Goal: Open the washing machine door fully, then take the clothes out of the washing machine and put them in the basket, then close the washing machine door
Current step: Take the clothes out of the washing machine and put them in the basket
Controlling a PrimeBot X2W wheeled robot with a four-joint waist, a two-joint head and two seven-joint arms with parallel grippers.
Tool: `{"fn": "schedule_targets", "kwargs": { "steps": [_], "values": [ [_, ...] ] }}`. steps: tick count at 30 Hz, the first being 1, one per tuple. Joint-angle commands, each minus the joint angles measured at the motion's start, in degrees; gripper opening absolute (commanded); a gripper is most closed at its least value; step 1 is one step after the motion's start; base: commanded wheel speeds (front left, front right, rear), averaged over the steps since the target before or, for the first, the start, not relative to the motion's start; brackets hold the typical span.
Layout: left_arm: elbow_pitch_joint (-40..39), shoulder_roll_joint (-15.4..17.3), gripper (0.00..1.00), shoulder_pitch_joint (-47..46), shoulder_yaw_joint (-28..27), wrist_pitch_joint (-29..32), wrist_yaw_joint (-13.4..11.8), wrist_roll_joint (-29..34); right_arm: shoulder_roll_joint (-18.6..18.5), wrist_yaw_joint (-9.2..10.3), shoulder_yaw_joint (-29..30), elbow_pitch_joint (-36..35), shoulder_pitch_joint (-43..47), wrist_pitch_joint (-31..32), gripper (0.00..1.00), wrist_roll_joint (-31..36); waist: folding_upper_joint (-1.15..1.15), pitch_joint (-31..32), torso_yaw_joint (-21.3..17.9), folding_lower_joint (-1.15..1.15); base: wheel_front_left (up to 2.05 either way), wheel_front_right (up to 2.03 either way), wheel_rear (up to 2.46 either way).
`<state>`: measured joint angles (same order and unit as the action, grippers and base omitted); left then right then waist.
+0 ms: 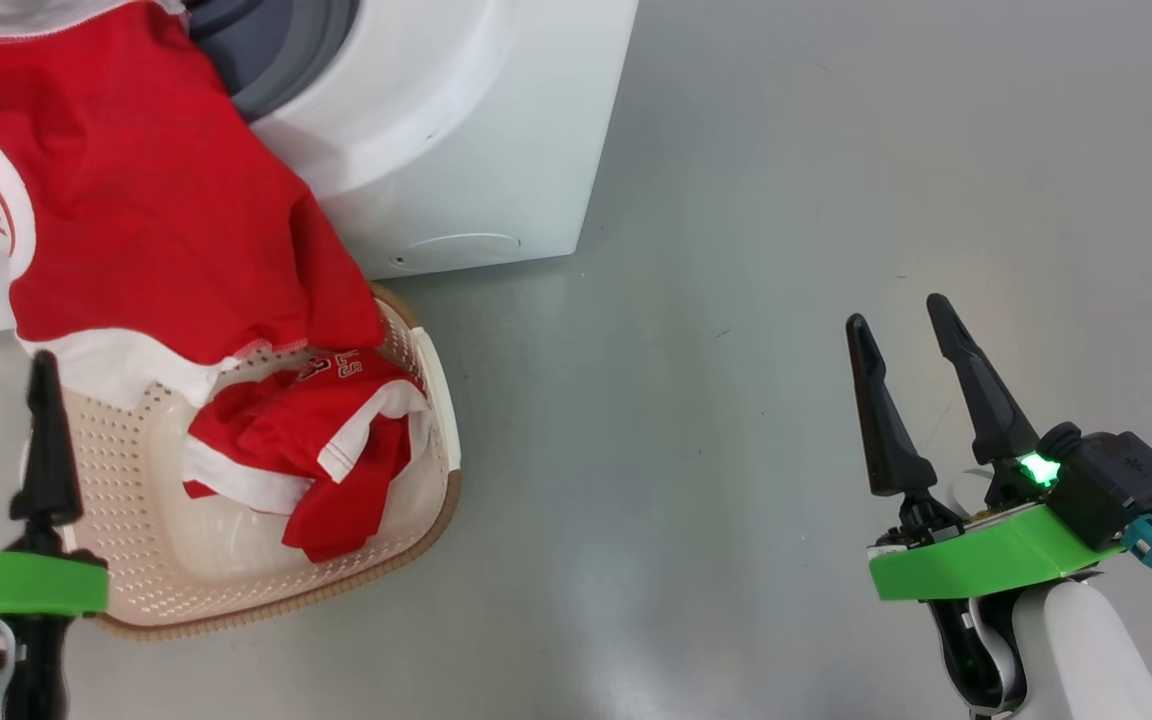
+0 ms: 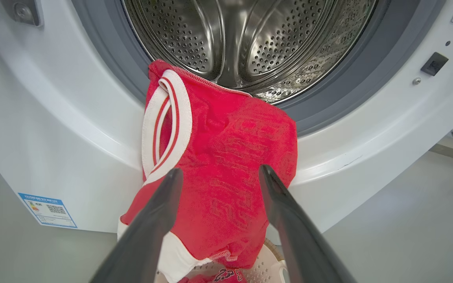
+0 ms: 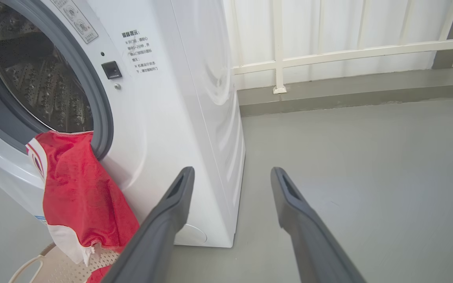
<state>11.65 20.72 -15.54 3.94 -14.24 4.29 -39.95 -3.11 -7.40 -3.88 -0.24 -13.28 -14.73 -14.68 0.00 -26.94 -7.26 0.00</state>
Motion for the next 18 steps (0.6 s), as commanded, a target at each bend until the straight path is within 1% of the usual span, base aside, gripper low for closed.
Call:
{"fn": "schedule_targets", "kwargs": {
  "steps": [1,6,7,11,12,18],
  "values": [
    [0.2,2.3,1.0,-0.8,-1.4,0.6,0.3,0.5,0.2,-0.09,-1.3,-1.4,0.9,-0.3,1.0,-0.2,0.0,-0.2,0.1,0.0,0.0,0.0,0.0],
    [5.4,4.0,1.0,-5.1,0.8,2.5,1.6,0.7,0.2,-0.09,-1.4,-1.6,0.5,-0.3,1.0,-0.2,0.0,-0.9,0.4,0.0,0.0,0.0,0.0],
    [5.4,4.0,1.0,-5.1,0.8,2.5,1.6,0.7,0.2,-0.09,-1.4,-1.6,0.5,-0.3,1.0,-0.2,0.0,-0.9,0.4,0.0,0.0,0.0,0.0],
    [11.7,5.4,1.0,-10.9,3.2,3.8,2.6,0.6,0.2,-0.09,-1.5,-1.6,-0.1,-0.3,1.0,-0.1,0.0,-1.9,0.4,0.0,0.0,0.0,0.0],
    [15.2,6.2,1.0,-14.1,4.8,4.3,2.9,0.8,0.2,-0.09,-1.7,-1.6,-0.6,-0.3,1.0,-0.1,0.0,-2.5,0.3,0.0,0.0,0.0,0.0],
    [23.9,8.4,1.0,-23.4,10.8,4.8,3.2,0.3,0.2,-0.09,-1.9,-1.8,-1.5,-0.3,1.0,-0.2,0.0,-4.1,-0.2,0.0,0.0,0.0,0.0]
  ]
}}
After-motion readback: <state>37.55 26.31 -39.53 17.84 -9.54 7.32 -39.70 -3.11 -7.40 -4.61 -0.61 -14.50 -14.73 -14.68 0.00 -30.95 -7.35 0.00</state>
